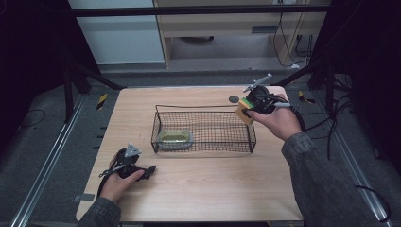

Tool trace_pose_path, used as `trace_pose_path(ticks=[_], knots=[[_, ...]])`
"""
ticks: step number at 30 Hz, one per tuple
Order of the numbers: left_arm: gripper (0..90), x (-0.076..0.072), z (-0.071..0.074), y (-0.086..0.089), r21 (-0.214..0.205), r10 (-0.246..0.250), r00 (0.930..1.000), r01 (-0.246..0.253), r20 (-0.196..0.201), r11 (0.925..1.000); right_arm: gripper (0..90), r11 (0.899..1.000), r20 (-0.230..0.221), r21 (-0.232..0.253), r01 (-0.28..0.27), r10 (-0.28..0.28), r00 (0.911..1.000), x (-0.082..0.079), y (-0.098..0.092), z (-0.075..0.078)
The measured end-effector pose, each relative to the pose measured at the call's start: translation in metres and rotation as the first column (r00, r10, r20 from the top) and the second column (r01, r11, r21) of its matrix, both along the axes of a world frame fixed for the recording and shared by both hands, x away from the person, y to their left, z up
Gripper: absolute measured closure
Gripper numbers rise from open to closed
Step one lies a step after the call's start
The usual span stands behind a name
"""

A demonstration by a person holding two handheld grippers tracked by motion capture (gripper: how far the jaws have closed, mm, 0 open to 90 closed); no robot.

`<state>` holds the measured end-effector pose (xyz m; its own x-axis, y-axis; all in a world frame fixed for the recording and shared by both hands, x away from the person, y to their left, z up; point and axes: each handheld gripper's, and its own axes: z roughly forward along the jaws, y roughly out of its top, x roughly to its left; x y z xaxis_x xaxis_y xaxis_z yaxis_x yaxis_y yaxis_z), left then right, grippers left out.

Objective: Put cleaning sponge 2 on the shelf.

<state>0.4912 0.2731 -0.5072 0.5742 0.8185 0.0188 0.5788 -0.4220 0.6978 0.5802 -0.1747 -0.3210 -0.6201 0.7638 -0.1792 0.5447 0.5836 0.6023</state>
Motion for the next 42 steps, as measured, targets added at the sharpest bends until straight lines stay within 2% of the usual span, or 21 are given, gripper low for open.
trace_pose_path(ticks=[18,34,38,42], knots=[[0.0,0.001,0.000,0.000,0.000,-0.003,1.0000,0.003,0.001,1.0000,64.9,0.997,-0.027,-0.073,0.000,-0.002,0.9996,0.025,0.014,-0.029],[0.0,0.001,0.000,0.000,-0.001,-0.004,1.0000,0.004,0.002,1.0000,65.0,0.996,-0.056,-0.092,-0.008,0.003,0.9985,0.034,0.018,-0.042],[0.0,0.001,0.000,0.000,-0.001,-0.003,1.0000,0.003,0.003,1.0000,65.1,0.998,-0.073,-0.070,-0.004,-0.001,0.9974,0.036,0.016,-0.048],[0.0,0.001,0.000,0.001,-0.001,-0.004,1.0000,0.004,0.003,1.0000,65.1,0.996,-0.082,-0.088,-0.007,0.000,0.9966,0.036,0.016,-0.055]])
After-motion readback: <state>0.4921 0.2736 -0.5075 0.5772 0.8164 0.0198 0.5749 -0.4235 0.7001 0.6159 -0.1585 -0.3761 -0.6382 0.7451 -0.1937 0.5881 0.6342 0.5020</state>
